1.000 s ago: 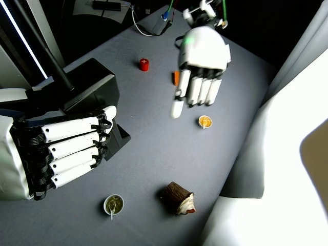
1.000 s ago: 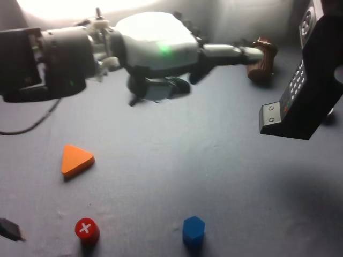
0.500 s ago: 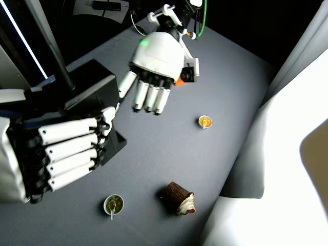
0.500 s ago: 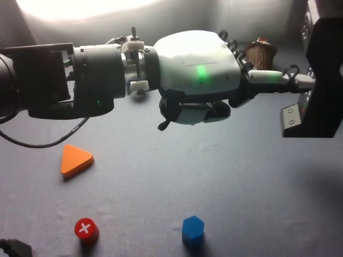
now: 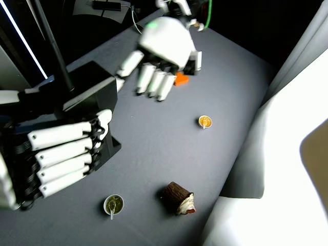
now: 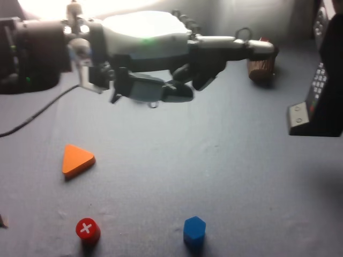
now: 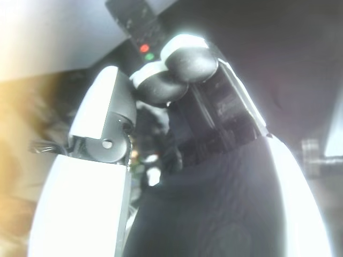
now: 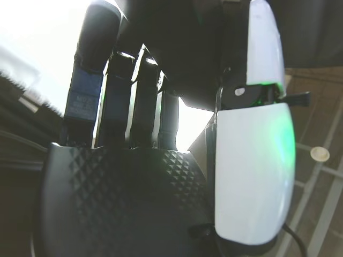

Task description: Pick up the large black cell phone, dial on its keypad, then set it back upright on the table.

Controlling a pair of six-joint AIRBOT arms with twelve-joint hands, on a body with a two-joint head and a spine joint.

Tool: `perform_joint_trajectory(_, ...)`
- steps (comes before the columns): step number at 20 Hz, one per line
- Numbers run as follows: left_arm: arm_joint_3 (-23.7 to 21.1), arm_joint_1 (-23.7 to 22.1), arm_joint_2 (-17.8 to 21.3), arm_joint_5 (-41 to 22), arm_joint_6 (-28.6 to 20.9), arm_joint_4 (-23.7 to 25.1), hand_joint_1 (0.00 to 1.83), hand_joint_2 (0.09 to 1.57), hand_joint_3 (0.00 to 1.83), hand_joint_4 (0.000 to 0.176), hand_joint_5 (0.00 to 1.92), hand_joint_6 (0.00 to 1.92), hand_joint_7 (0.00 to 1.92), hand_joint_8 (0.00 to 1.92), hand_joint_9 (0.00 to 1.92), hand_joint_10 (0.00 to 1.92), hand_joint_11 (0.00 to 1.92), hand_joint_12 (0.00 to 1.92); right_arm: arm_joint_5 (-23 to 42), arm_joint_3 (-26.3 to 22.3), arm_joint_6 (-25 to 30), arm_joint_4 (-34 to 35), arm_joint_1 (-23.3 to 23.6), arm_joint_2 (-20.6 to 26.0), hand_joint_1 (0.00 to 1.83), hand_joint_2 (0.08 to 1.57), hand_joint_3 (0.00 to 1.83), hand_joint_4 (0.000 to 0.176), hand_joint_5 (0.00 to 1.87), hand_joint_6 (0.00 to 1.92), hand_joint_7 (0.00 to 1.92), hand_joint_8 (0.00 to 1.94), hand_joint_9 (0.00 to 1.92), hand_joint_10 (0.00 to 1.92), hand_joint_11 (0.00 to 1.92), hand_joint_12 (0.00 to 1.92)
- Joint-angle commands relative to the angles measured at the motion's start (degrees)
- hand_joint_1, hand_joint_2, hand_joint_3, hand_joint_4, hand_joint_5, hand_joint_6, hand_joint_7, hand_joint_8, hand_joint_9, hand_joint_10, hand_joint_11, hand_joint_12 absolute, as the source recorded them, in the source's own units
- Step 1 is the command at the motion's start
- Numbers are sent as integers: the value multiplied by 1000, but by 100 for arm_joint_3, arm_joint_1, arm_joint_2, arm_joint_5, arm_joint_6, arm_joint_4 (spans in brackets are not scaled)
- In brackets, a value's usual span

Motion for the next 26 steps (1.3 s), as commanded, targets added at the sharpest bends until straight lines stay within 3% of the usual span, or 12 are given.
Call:
perform_joint_trajectory(1,67,-73,27,-915,-325,-303,1283,1327,4,138,0,0,589,1685,840,1921,761,1921,795,42,123,175,7,91,1485,1095,0,0,969,847,991,834,958,1073,853,1555)
perform_joint_trajectory(3,336,49,33,-1475,-991,-308,1282,1327,3,129,0,0,590,1684,842,1921,788,1921,796,80,129,201,-41,113,1381,1103,0,0,977,893,990,912,936,1237,870,1231)
perform_joint_trajectory(4,436,97,33,-1669,-1232,-352,1283,1326,3,126,0,0,591,1683,836,1921,775,1921,797,98,129,210,-48,115,1485,1091,0,0,995,801,999,828,951,1080,867,1541)
perform_joint_trajectory(8,724,373,14,-2513,-2160,-959,1288,1293,0,86,61,9,644,1579,670,1921,650,1921,803,195,129,422,-63,111,1488,1098,0,0,978,829,966,873,939,1093,853,1571)
perform_joint_trajectory(9,706,429,25,-2551,-2182,-1136,1293,1266,0,78,130,18,690,1491,626,1796,597,1921,806,203,129,468,-63,100,1487,1099,0,0,993,808,960,890,928,1104,845,1577)
perform_joint_trajectory(12,673,500,49,-2593,-2241,-1406,821,1180,2,22,273,3,760,447,648,997,479,1666,827,223,128,590,-62,36,1489,1096,0,0,983,823,965,869,941,1095,869,1557)
perform_joint_trajectory(15,581,608,43,-2642,-2248,-1710,445,1242,0,34,287,0,693,28,563,344,197,1353,870,231,123,636,-41,-59,1487,1103,1,0,1012,779,938,919,895,1164,849,1579)
perform_joint_trajectory(17,408,733,106,-2641,-2246,-1794,207,1256,0,30,303,1,520,0,445,72,17,1115,888,258,116,636,-37,-121,1380,1113,0,0,1004,875,941,945,906,1299,862,1264)
perform_joint_trajectory(19,263,817,174,-2643,-2249,-1805,72,1227,0,25,289,1,339,0,304,7,0,789,902,313,116,636,-39,-207,1375,1119,2,0,988,894,919,994,900,1318,902,1238)
perform_joint_trajectory(20,221,856,194,-2650,-2252,-1826,50,1214,0,15,268,3,250,3,221,5,0,619,910,333,116,636,-40,-229,1464,1111,3,0,975,833,911,973,879,1226,889,1489)
perform_joint_trajectory(21,186,911,218,-2656,-2252,-1851,7,1196,0,20,279,4,212,1,163,2,0,464,939,352,116,644,-53,-253,1397,1118,1,0,960,875,933,996,896,1294,859,1343)
perform_joint_trajectory(26,-2,1171,275,-2687,-2254,-2275,0,1205,1,23,201,0,152,1,101,1,0,250,1046,374,115,724,-135,-309,1368,1134,1,0,945,1013,887,1031,874,1322,900,1186)
